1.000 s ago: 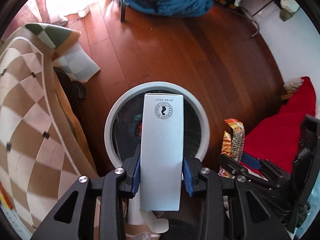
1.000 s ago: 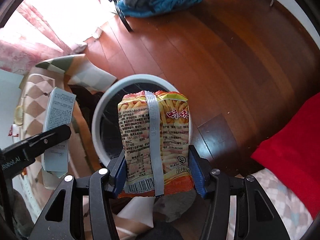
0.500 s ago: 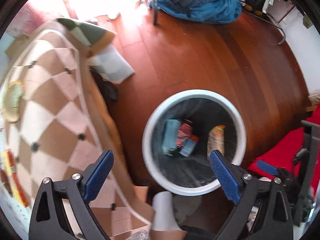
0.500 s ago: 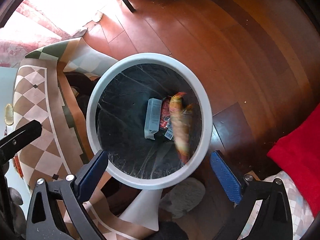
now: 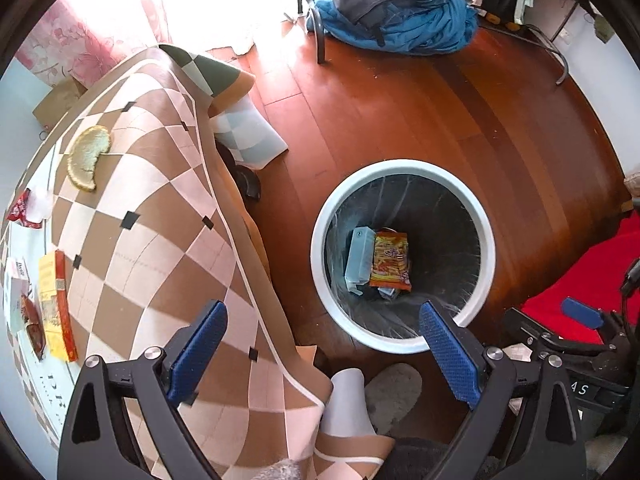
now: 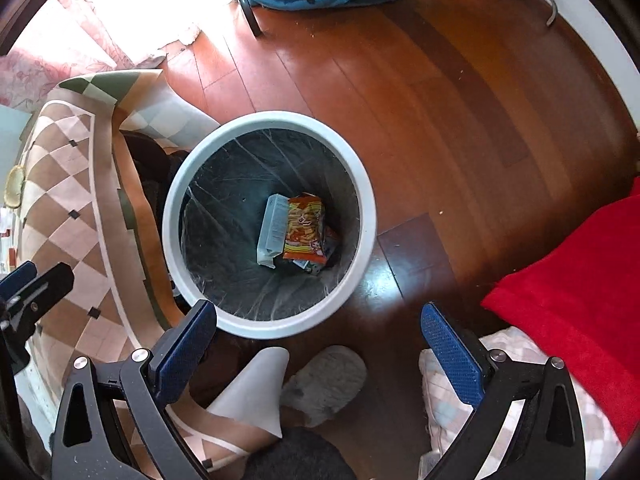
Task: Collect trash
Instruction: 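Move both tools back toward the table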
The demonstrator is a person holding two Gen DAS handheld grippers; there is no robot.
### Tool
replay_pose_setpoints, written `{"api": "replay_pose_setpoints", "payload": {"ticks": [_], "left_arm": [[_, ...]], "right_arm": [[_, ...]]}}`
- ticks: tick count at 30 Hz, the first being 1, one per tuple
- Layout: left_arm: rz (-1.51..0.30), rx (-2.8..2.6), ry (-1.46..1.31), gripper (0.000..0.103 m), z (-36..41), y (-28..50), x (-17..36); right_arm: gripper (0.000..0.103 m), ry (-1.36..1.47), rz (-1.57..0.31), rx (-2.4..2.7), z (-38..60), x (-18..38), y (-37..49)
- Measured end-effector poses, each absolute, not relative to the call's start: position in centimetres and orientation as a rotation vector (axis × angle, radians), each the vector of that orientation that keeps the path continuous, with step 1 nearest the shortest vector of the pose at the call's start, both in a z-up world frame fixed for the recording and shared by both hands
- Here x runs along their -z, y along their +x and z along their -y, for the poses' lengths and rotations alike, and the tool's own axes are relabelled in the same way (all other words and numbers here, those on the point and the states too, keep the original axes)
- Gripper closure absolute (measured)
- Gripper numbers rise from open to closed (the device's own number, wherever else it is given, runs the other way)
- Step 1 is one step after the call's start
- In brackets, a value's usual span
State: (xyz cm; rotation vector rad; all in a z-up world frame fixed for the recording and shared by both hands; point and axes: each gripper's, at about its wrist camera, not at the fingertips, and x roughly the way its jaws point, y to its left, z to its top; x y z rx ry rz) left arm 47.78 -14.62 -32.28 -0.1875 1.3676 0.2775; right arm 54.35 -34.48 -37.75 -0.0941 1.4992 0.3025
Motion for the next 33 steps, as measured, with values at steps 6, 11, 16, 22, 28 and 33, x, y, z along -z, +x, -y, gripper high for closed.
{"api": "replay_pose_setpoints", "payload": {"ticks": [6,11,16,22,28,33], "left_arm": [[-1.325,-0.269,-0.175,0.005,15.1,46.4,29.7],[-1.282,-0.258,-0.182,0.005,15.4,44.9,27.1],[-1.221,-0.250,-0.176,0.005,15.8,42.9,23.8],[-1.133,-0.268,-0.163,0.005,15.5,40.1,19.6],[-1.057,-0.293,-0.182,0.005,13.5,37.2,15.9],[-1.011,-0.353,-0.238,0.005,9.1,34.2,13.9]], "right_arm": [[0.000,-0.109,-1.454,-0.292,34.8,34.3,53.0],[0.000,-0.096,-1.403,-0.290,35.1,30.8,51.9],[0.000,-0.076,-1.336,-0.299,35.2,26.8,50.1],[0.000,-0.034,-1.229,-0.285,35.3,21.4,47.6],[0.000,0.027,-1.138,-0.293,35.0,16.5,45.0],[0.000,0.083,-1.089,-0.357,32.6,13.0,42.5]]}}
